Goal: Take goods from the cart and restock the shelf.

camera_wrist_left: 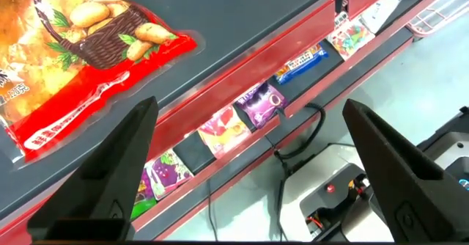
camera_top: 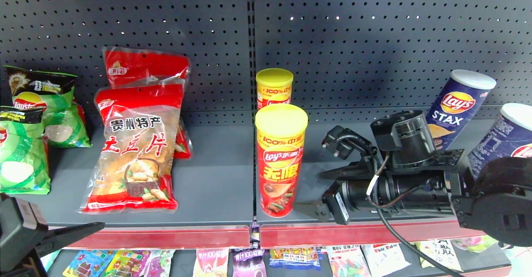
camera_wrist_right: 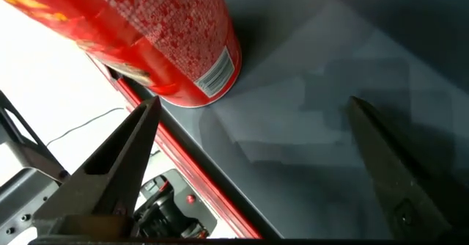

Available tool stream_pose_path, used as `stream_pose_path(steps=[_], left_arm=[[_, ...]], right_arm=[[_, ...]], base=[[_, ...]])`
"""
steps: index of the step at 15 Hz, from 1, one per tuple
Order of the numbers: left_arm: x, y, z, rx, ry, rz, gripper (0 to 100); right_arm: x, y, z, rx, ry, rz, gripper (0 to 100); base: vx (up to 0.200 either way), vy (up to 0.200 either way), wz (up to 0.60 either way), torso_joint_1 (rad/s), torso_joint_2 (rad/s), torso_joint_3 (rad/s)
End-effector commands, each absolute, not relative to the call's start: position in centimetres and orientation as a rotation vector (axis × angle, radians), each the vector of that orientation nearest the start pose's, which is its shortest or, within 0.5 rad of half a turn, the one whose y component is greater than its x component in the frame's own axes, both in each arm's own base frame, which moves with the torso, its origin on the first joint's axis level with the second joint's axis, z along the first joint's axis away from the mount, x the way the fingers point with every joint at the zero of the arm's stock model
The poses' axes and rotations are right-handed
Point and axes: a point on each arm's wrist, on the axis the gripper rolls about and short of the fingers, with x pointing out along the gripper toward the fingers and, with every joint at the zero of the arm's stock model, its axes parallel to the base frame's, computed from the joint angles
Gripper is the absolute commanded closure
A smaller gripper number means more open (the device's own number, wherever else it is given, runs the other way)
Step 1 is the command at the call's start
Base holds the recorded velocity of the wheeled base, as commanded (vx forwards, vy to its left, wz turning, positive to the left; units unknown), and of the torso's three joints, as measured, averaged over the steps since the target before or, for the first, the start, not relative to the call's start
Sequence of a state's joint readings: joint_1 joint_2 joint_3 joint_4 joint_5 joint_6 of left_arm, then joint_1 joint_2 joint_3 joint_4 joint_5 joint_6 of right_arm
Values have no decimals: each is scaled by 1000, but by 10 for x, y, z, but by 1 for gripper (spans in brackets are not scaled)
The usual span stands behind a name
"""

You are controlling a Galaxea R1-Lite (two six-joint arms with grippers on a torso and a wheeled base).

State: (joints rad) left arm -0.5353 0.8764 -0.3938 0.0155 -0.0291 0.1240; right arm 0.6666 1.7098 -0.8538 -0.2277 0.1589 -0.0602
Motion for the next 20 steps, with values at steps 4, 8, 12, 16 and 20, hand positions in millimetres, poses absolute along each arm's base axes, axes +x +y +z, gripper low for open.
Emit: stream_pose_path(steps=[4, 8, 12, 16, 20], left_arm=[[76, -46, 168, 245, 455, -583, 0], [78, -47, 167, 247, 464, -585, 0], [78, -47, 167, 247, 465, -585, 0], [77, -47, 167, 248, 467, -585, 0], [77, -47, 166, 247, 472, -584, 0]], right_arm=[[228, 181, 153, -217, 610, 809, 0], [243, 171, 151, -221, 615, 702, 0], [248, 175, 148, -225, 618, 694, 0], [256, 182, 149, -223, 606, 698, 0], [254, 185, 149, -225, 607, 708, 0]], base=[[0, 0, 0, 0, 0, 0], [0, 0, 0, 0, 0, 0], [0, 0, 0, 0, 0, 0], [0, 0, 0, 0, 0, 0], [0, 0, 0, 0, 0, 0]])
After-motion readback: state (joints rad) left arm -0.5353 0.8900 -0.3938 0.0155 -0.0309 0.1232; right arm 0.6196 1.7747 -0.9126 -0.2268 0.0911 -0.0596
